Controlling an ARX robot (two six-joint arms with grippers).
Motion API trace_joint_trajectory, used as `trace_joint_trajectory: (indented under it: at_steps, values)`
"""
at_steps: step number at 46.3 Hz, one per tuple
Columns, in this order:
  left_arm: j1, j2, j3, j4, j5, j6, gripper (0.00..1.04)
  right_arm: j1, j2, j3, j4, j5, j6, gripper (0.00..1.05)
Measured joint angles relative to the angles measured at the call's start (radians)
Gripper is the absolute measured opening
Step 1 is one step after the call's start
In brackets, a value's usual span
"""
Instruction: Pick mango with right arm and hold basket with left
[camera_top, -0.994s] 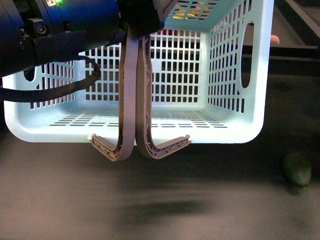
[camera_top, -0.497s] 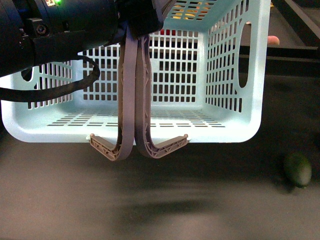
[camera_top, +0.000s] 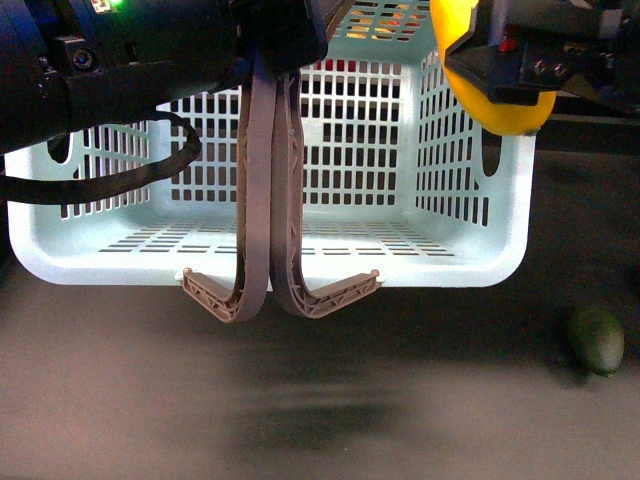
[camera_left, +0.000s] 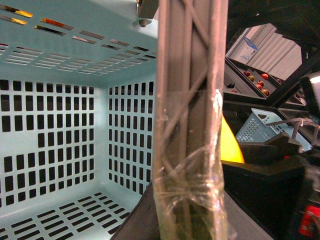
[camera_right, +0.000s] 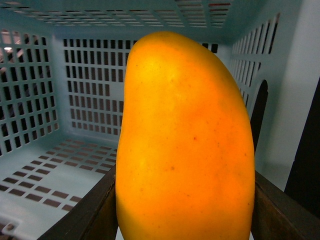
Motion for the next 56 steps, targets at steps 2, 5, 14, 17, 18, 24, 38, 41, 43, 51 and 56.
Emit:
trace_joint_trajectory:
  at_steps: [2, 5, 14, 17, 18, 24, 38, 41, 43, 51, 56]
  values:
    - [0.0, 0.0, 0.0, 0.0, 0.0, 0.0, 0.09, 0.0, 0.029, 0.014, 0.004, 0.01, 0.015, 0.6]
    - [0.0, 0.0, 0.0, 0.0, 0.0, 0.0, 0.09, 0.0, 0.057, 0.027, 0.007, 0.014, 0.026, 0.6]
    - [0.0, 0.0, 0.0, 0.0, 0.0, 0.0, 0.09, 0.0, 0.128, 0.064, 0.026, 0.021, 0.066, 0.6]
    - [0.0, 0.0, 0.0, 0.0, 0.0, 0.0, 0.09, 0.001, 0.144, 0.074, 0.037, 0.022, 0.079, 0.73]
    - [0.0, 0.0, 0.0, 0.0, 0.0, 0.0, 0.09, 0.002, 0.147, 0.076, 0.042, 0.023, 0.082, 0.77]
    - [0.0, 0.0, 0.0, 0.0, 0.0, 0.0, 0.09, 0.005, 0.142, 0.078, 0.062, 0.024, 0.092, 0.96]
    - [0.002, 0.01, 0.0, 0.0, -0.005, 0.003, 0.09, 0.0, -0.057, -0.034, 0.088, 0.119, 0.111, 0.97]
    - [0.002, 0.01, 0.0, 0.0, -0.006, 0.003, 0.09, -0.002, -0.151, -0.092, 0.109, 0.219, 0.078, 0.97]
    - [0.002, 0.01, 0.0, 0.0, -0.003, 0.004, 0.09, -0.004, -0.221, -0.137, 0.116, 0.278, 0.056, 0.97]
    - [0.001, 0.01, 0.0, 0.0, 0.0, 0.003, 0.09, -0.046, -0.52, -0.328, 0.032, 0.368, 0.054, 0.97]
    - [0.001, 0.01, 0.0, 0.0, 0.001, 0.003, 0.09, -0.097, -0.772, -0.436, -0.126, 0.385, 0.078, 0.97]
